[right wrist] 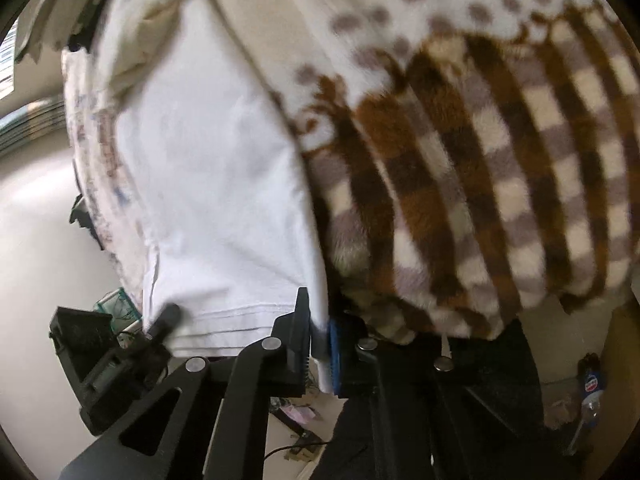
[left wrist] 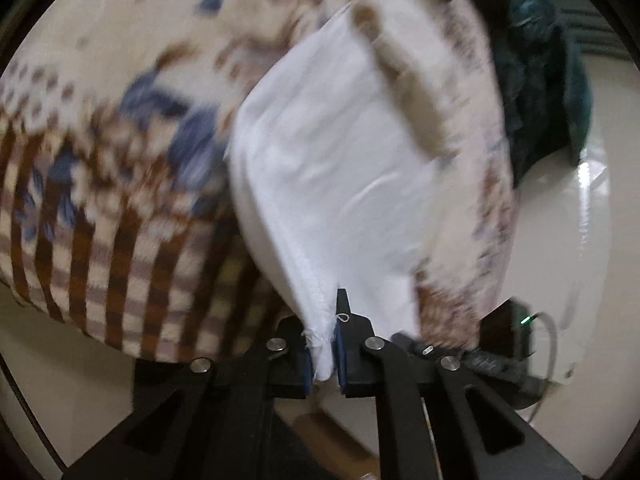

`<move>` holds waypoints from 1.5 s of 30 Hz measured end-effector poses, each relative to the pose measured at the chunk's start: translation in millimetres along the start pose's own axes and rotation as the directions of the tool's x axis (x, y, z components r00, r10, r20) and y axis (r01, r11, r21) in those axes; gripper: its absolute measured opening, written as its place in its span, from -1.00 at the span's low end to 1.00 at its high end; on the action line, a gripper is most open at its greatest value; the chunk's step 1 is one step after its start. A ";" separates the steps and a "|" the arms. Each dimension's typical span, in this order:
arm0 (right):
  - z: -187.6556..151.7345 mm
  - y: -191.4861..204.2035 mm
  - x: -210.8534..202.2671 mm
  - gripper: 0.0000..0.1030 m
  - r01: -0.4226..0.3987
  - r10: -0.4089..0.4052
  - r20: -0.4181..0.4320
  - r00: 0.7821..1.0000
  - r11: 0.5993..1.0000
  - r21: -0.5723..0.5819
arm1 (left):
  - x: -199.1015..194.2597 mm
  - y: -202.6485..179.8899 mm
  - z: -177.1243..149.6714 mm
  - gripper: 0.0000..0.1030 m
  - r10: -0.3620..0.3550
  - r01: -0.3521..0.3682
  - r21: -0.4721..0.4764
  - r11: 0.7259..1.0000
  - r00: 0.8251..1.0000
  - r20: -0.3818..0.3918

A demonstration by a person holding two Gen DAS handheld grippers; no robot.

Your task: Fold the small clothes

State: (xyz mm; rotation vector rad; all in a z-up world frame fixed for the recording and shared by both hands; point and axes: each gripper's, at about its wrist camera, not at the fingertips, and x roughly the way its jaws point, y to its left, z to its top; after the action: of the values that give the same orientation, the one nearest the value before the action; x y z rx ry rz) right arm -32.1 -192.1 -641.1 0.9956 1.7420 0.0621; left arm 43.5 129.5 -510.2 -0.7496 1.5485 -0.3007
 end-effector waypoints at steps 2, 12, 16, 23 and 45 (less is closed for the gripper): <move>-3.0 7.2 -13.9 -0.92 -0.026 0.026 0.009 1.000 1.000 -0.009 | -15.9 -14.1 12.7 -0.88 -0.047 0.047 -0.008 0.999 0.998 0.031; 25.6 74.4 -99.8 -0.92 -0.165 0.173 0.135 0.976 0.984 -0.068 | -46.9 -68.4 100.6 -0.88 -0.174 0.172 0.028 0.985 0.976 0.133; 90.2 120.2 -128.4 -0.92 -0.178 0.191 0.205 0.960 0.981 -0.077 | -35.3 -78.9 164.6 -0.88 -0.185 0.183 0.024 0.983 0.970 0.158; 214.8 188.4 -121.4 -0.92 -0.146 0.149 0.301 0.942 0.989 -0.034 | 12.2 -82.3 271.5 -0.87 -0.154 0.154 0.012 0.988 0.982 0.108; 308.9 184.9 -94.8 0.18 0.000 0.014 0.304 0.953 0.999 -0.045 | 63.2 -89.1 329.2 0.36 0.101 -0.097 0.212 0.972 0.995 -0.007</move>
State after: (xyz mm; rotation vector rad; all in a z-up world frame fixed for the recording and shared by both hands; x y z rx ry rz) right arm 332.6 -259.9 -608.7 0.9262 1.4488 -0.0465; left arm 386.9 103.8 -552.3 -0.5028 1.5370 -0.3916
